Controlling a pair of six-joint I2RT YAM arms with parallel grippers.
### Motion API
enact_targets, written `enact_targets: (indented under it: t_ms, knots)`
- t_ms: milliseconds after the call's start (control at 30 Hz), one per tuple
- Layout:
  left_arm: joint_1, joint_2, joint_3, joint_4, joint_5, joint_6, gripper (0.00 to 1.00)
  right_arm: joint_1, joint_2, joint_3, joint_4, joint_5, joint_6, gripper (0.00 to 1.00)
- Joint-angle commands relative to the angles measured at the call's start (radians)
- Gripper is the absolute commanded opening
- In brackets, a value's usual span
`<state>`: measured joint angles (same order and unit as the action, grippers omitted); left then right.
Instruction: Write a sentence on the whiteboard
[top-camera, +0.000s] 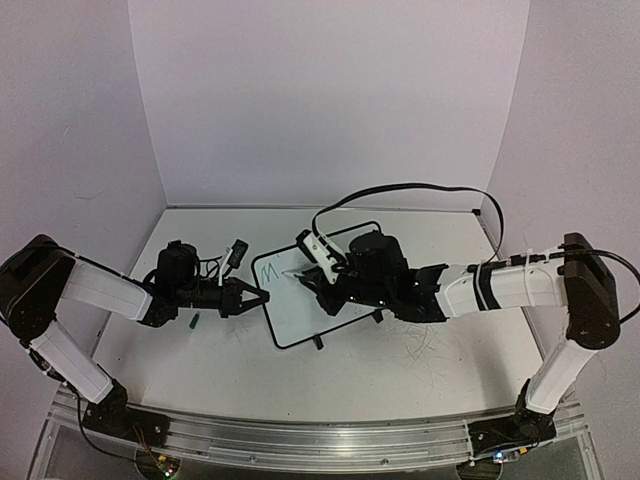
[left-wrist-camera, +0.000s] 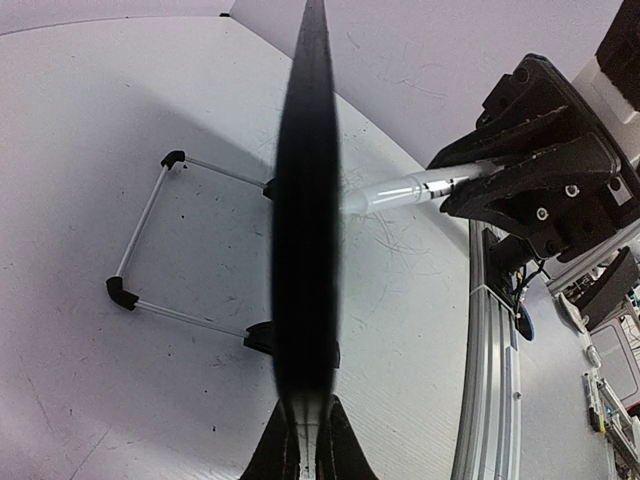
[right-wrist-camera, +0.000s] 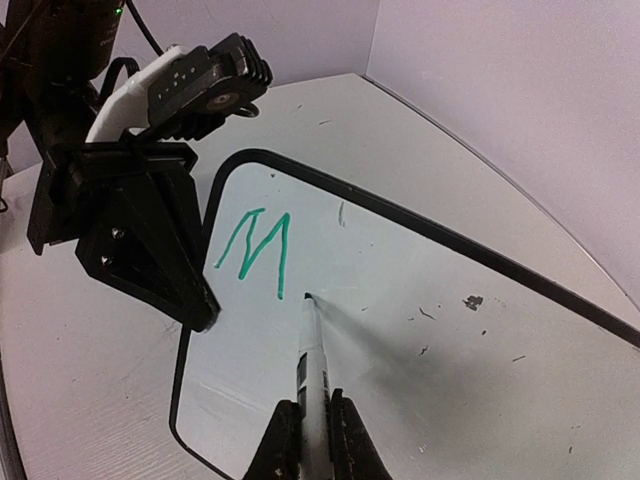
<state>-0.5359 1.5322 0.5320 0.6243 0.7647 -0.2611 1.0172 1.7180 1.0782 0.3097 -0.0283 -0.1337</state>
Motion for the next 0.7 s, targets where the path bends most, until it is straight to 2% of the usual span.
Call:
enact_targets:
  t_ms: [0,667]
  knots:
    - [0.001,-0.015,-0.003,0.009,-0.020,0.043,0.00,0.004,-0.011,0.026,0.057,0.026,0.003,0.00]
    - [0.001,-0.009,0.001,0.009,-0.016,0.046,0.00,0.002,0.010,0.042,0.054,0.045,0.009,0.00]
